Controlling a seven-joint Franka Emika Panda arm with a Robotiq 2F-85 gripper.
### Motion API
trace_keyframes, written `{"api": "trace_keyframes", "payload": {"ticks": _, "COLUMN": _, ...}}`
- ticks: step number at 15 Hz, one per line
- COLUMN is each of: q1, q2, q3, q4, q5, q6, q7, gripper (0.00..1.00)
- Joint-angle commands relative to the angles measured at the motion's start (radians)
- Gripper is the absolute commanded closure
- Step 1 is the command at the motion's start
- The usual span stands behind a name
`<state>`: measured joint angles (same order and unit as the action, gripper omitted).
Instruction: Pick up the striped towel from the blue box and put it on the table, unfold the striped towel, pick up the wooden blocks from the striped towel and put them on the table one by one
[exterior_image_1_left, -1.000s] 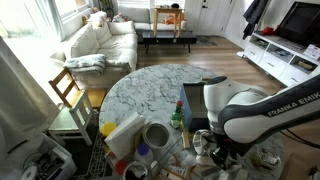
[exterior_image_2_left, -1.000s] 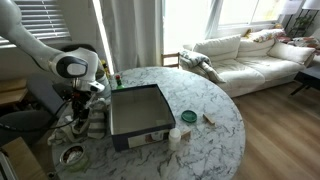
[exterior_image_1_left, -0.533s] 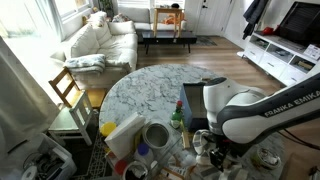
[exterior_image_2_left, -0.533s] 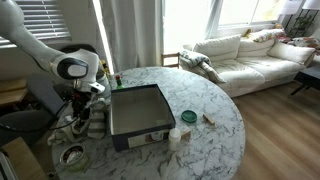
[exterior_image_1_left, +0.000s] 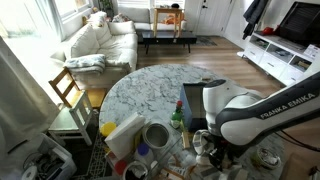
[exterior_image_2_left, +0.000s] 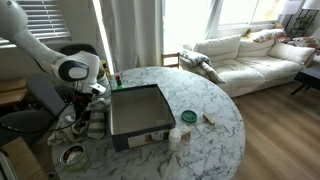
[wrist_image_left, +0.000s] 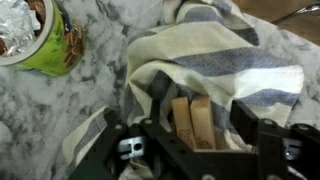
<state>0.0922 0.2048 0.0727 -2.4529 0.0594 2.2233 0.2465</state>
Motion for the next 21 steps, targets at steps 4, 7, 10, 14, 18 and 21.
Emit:
{"api": "trace_keyframes", "payload": {"ticks": 4, "q1": -0.004, "q2": -0.001, "q3": -0.010, "q4": 0.011, "q5": 0.001, "q6": 0.008, "q7": -0.014, "gripper": 0.81}}
{"api": "trace_keyframes", "payload": {"ticks": 7, "q1": -0.003, "q2": -0.017, "q3": -0.017, "q4": 0.025, "q5": -0.015, "q6": -0.012, "q7": -0.004, "gripper": 0.90}}
{"api": "trace_keyframes", "payload": {"ticks": 10, "q1": -0.002, "q2": -0.032, "q3": -0.021, "q4": 0.041, "q5": -0.022, "q6": -0.031, "q7": 0.002, "gripper": 0.90}}
{"api": "trace_keyframes", "payload": {"ticks": 14, "q1": -0.003, "q2": -0.031, "q3": -0.018, "q4": 0.063, "q5": -0.017, "q6": -0.054, "q7": -0.004, "gripper": 0.90}}
{"api": "trace_keyframes", "payload": {"ticks": 18, "q1": -0.003, "q2": -0.024, "q3": -0.017, "q4": 0.071, "q5": -0.012, "q6": -0.066, "q7": -0.005, "gripper": 0.59}}
{"api": "trace_keyframes", "payload": {"ticks": 21, "q1": -0.003, "q2": -0.022, "q3": -0.016, "q4": 0.074, "q5": -0.010, "q6": -0.070, "q7": -0.006, "gripper": 0.67}}
